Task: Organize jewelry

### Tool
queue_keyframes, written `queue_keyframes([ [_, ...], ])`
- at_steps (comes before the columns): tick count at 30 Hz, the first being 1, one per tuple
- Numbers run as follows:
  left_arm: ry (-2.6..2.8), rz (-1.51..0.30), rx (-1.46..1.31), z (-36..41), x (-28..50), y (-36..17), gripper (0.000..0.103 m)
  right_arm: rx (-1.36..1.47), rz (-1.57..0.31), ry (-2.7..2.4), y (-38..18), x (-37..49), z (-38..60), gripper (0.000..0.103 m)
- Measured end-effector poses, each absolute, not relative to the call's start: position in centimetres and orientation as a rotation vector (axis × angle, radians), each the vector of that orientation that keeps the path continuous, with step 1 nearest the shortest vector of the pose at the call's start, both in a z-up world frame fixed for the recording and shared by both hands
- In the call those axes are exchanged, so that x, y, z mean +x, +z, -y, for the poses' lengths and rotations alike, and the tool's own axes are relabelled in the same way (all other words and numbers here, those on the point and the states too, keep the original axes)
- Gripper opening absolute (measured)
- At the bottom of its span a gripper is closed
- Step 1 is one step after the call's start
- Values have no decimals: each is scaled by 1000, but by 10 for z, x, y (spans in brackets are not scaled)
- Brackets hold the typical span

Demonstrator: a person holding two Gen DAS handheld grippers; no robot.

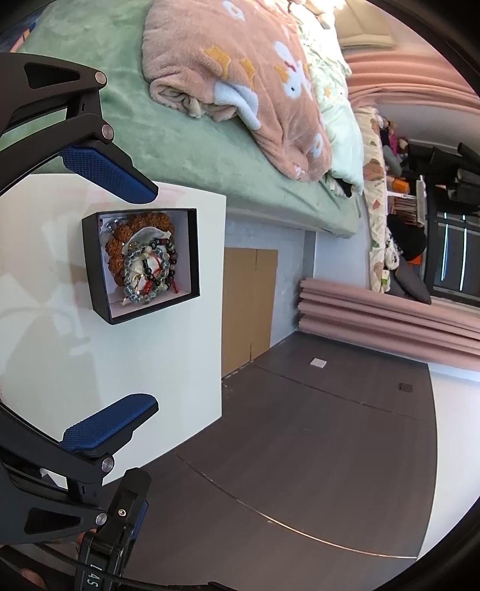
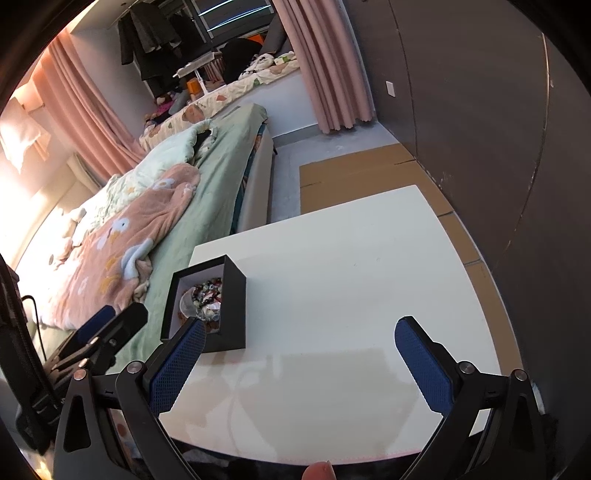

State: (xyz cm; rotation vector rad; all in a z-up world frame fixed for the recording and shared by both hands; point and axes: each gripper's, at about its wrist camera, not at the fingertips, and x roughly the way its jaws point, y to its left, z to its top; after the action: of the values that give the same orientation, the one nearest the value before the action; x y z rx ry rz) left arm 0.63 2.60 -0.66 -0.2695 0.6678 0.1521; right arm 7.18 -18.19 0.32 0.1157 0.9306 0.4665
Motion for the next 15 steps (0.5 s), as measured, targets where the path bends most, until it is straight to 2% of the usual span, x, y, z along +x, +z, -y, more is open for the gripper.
queue_keyframes([
  [15,145,-676,-269,-30,7,-6,103,136,-940,459,0,73,182,103],
])
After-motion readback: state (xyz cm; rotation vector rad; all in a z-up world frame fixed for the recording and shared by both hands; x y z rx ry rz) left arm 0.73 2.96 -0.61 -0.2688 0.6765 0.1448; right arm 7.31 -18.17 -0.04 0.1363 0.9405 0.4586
